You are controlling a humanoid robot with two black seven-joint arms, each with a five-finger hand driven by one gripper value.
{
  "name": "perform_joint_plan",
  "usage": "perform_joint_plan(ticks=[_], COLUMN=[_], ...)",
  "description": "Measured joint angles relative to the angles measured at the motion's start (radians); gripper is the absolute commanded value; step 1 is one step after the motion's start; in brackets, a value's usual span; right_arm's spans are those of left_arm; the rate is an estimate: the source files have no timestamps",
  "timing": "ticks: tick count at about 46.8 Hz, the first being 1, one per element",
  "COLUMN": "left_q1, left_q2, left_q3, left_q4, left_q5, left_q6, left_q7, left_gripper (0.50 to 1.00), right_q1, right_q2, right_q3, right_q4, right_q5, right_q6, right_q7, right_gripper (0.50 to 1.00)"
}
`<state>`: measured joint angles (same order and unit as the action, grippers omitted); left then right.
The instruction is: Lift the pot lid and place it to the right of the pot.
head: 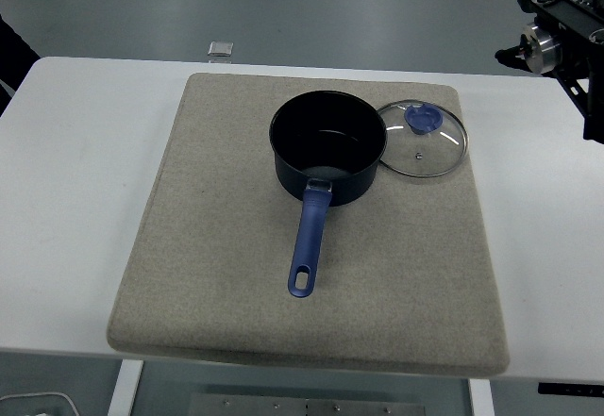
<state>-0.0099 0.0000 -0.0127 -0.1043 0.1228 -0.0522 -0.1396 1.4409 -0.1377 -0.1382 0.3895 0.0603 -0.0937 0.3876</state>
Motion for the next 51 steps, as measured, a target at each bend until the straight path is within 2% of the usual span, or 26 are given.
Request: perform_joint_plan(ticks=[10,16,23,33,41,51], left_q1=[0.0,0.0,0.001,0.0,0.0,0.0], left_q2=[0.0,0.0,0.0,0.0,0.0,0.0], left_q3=[0.0,0.0,0.0,0.0,0.0,0.0], left_q4=[0.0,0.0,0.0,0.0,0.0,0.0], left_q5=[0.0,0.0,0.0,0.0,0.0,0.0], left_q6=[0.0,0.0,0.0,0.0,0.0,0.0], left_q7=[0.0,0.0,0.0,0.0,0.0,0.0], left_gripper=[1.0,1.0,1.0,1.0,1.0,1.0], right_q1=[-0.04,-0.067,-0.08,-0.135,-0.163,-0.18], right_q2=[0.001,0.001,0.002,0.015,0.018,0.019], right_q3=[0.039,0.1,0.135,0.201,0.274,0.292], right_q4=[0.001,0.001,0.005,0.003,0.001,0.0], right_q5=[0.196,0.28,0.292,0.285,0.284,0.282], right_q6=[0.006,0.005,0.02,0.092,0.124,0.131], right_q7=[-0.147,-0.204,-0.213,-0.202,-0.154,-0.14], right_gripper=[0.899,0.899,0.899,0.899,0.901,0.901])
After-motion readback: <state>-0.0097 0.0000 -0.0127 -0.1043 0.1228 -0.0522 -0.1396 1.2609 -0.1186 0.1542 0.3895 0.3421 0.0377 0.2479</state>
